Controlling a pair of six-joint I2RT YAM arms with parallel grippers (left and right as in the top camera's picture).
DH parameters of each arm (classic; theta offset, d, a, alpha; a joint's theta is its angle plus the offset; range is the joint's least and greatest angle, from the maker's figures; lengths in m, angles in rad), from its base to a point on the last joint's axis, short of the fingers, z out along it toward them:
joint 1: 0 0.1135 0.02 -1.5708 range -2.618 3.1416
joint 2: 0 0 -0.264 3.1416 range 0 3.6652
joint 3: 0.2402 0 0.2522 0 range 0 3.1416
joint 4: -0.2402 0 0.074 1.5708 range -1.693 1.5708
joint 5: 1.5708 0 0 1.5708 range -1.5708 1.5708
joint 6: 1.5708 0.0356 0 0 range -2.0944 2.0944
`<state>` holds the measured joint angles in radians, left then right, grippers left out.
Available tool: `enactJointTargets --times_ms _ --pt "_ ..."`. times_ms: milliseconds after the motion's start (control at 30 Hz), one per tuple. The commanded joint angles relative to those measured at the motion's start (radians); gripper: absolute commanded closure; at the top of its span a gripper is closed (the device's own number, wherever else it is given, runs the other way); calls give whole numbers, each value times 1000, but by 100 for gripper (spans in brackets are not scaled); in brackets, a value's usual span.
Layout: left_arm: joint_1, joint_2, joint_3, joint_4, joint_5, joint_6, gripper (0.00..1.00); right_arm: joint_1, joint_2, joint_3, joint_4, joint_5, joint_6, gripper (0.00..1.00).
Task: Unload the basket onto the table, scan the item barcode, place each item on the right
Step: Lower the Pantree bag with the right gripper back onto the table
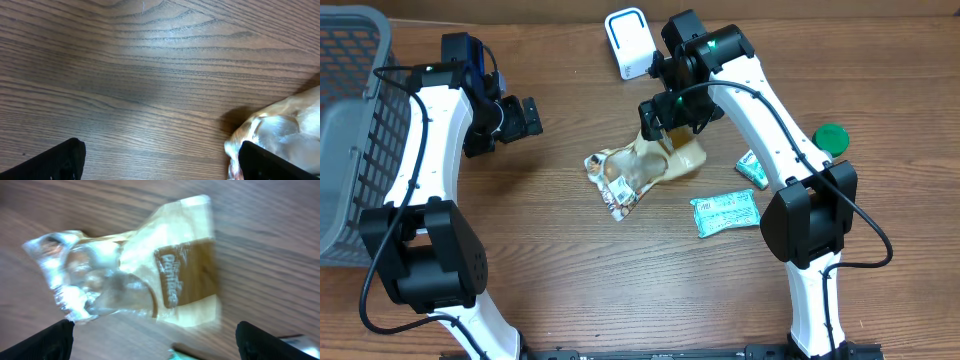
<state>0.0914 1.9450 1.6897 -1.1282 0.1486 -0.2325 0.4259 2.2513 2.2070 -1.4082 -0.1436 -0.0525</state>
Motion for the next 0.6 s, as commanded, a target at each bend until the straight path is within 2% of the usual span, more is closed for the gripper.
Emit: enactJointTargets --times_ms 0,567 --pt "0 -4 21 3 -2 8 0 -3 -16 -11 8 102 3 0" --pt "0 -4 21 3 -2 8 0 -3 -16 -11 53 101 4 0"
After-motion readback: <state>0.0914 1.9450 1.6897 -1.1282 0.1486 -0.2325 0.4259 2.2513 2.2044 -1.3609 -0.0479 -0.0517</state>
